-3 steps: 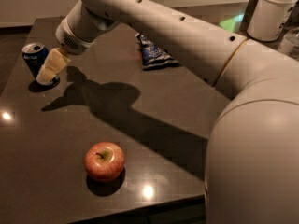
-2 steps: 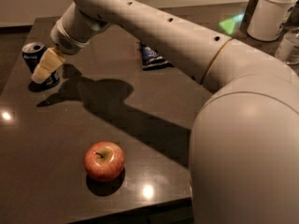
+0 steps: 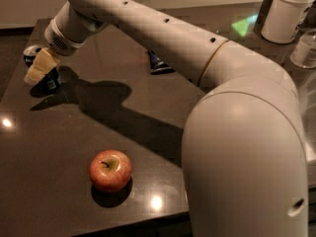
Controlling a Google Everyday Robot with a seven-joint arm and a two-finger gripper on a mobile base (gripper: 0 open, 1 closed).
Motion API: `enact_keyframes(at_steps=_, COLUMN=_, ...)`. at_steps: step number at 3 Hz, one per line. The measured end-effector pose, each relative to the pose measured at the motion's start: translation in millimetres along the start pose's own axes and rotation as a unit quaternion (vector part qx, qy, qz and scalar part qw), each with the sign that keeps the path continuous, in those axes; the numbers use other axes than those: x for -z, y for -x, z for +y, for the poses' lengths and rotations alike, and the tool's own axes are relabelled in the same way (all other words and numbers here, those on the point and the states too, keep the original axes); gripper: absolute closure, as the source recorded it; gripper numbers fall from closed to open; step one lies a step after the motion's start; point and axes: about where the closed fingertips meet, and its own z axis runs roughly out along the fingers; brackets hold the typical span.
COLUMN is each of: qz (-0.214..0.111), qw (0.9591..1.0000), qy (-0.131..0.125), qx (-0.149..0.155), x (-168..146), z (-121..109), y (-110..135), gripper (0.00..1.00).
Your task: Pick pepsi can
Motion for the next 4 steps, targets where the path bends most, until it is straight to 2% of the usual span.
enact_keyframes(at_steps=1, qz=0.000, qw=1.0000, qy=0.003, qx=-0.007, x=-4.7, z=0.5, y=-0.8, gripper=0.18)
enact_keyframes(at_steps=2, qz=-0.007, qw=0.9999, qy=0.005, qx=-0.007, x=-4.5, z=2.8, y=2.2, gripper=0.41)
enact_keyframes(at_steps=3, qz=-0.019, qw=0.9998, qy=0.009, qx=-0.003, x=3.6, z=8.4, y=9.8, gripper=0.65)
enact_keyframes(at_steps=4, qz=-0.027, qw=0.9996, qy=0.007, qx=0.007, x=26.3, z=11.1, y=24.6, gripper=0.88)
